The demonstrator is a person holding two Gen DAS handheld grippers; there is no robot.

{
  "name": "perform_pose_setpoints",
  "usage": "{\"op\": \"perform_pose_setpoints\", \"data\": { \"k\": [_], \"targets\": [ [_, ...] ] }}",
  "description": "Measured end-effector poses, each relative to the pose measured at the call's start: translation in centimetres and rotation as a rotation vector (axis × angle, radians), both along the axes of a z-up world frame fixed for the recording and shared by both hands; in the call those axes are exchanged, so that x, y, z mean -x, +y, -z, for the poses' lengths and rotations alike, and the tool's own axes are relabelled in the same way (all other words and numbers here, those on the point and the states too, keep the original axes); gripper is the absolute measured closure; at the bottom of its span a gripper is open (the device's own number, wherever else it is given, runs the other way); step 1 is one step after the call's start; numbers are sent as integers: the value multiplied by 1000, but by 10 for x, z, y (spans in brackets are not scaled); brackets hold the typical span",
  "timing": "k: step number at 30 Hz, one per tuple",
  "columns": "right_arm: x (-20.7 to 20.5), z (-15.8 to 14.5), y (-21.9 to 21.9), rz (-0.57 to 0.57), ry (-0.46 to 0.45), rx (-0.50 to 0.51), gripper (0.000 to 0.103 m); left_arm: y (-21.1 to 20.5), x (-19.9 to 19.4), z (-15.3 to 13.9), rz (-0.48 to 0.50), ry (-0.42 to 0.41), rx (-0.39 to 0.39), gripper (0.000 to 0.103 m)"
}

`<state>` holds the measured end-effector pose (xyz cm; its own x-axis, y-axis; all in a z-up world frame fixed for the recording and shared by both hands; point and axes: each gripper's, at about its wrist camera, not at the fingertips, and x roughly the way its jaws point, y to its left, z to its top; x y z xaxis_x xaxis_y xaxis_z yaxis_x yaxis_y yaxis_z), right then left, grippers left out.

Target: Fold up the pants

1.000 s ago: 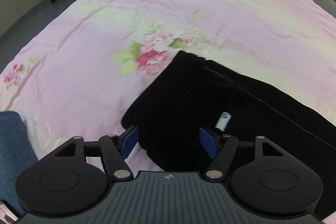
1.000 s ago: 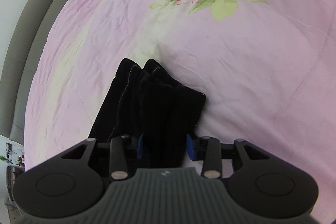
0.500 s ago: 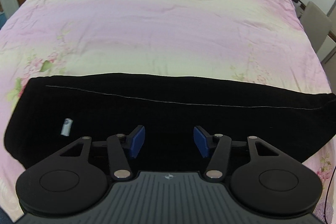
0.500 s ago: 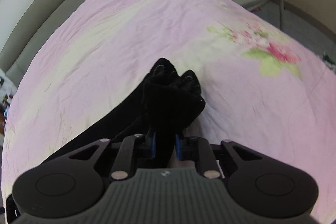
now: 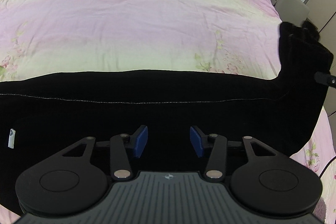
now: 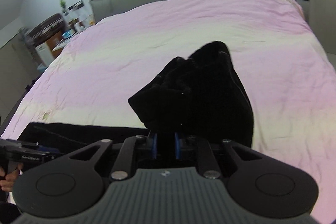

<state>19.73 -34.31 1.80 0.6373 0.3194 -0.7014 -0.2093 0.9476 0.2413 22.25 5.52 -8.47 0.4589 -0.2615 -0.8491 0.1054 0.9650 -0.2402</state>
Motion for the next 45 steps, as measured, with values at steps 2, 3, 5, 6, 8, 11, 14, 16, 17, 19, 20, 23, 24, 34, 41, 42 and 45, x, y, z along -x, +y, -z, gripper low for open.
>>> {"op": "perform_pose_setpoints", "data": {
  "k": [2,3,5,6,8,11,14,16,17,19,20,23,24,34,41,42,45],
  "targets": [
    [-2,14,37,-77,31,5,92,4,-2,3,5,4,4,48],
    [-3,24,57,-122,53,12,92,6,-2,5,10,7,7,48],
    [1,46,91,-196,106,25,92,10,-2,11,16,13,20,48],
    [4,58,105,-227,132,35,92,13,-2,14,18,17,32,48],
    [12,82,130,-276,179,71,92,19,0,20,19,24,53,49],
    [24,113,149,-330,234,142,92,25,1,30,20,37,83,49],
    [33,133,153,-365,270,195,88,29,0,38,21,51,125,49],
    [38,134,152,-389,255,216,86,32,2,41,16,57,157,49],
    [37,131,151,-403,254,225,81,33,1,42,11,60,174,48],
    [37,121,150,-433,269,195,53,35,-1,43,-8,69,218,42],
    [38,116,148,-442,275,170,51,36,-2,43,-20,72,247,37],
    [40,96,141,-430,262,180,51,35,-7,47,-50,90,343,29],
    [41,91,137,-415,250,214,51,33,-9,48,-59,98,363,27],
    [29,90,41,-153,245,372,58,-17,-39,73,-93,148,347,23],
    [23,91,-7,-91,250,291,61,-28,-29,61,-51,61,236,78],
    [24,91,-9,-90,244,288,61,-31,-26,52,-38,28,242,80],
    [27,88,-13,-94,225,284,66,-35,-20,20,-3,-62,222,83]
  ]
}}
